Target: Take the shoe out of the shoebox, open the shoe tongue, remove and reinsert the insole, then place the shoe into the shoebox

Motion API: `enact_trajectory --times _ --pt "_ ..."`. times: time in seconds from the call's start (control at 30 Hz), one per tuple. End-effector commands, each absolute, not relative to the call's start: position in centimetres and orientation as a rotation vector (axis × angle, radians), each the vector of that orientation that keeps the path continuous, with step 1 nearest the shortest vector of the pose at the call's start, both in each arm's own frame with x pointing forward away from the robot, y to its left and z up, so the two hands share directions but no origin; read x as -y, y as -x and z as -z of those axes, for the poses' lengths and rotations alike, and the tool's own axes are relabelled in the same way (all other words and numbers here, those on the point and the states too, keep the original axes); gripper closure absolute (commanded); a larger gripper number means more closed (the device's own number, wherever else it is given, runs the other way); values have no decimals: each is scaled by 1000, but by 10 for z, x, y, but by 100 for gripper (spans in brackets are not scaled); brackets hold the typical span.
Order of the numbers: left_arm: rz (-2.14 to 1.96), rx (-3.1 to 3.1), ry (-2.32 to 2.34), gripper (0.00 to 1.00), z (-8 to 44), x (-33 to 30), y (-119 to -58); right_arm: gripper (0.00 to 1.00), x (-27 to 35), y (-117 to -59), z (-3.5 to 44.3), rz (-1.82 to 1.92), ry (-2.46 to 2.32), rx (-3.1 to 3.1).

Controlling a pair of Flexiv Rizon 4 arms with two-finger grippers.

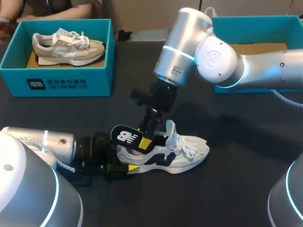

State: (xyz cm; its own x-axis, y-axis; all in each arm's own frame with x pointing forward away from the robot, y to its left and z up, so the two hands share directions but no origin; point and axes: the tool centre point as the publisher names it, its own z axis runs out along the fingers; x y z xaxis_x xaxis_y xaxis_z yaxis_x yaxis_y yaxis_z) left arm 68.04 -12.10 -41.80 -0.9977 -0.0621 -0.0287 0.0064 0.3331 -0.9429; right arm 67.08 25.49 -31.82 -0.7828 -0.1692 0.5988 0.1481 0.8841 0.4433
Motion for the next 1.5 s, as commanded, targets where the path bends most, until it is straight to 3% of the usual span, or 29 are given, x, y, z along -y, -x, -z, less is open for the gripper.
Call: enact_trajectory --times 0.03,0.07,0.43,0.47,0.53,0.97,1.5 --pt "1775 -2522 51 100 421 120 -682 38 -260 -671 328 640 -15 2377" --pt "1775 -2522 51 100 421 120 -682 50 -261 -672 328 644 -15 2376" --pt "1775 -2522 51 100 421 120 -682 68 -259 -679 336 662 -21 2352" --pt "1775 -2522 51 100 421 120 -682 75 -259 -680 337 669 -22 2345" --pt "1775 -2522 51 100 421 120 -682 100 -260 -682 339 680 -28 2335" --pt "1775 -2522 51 100 421 120 -682 100 -266 -696 313 817 -43 2215" --pt "1775 -2522 51 100 421 120 -682 100 -303 -721 226 1182 162 2224"
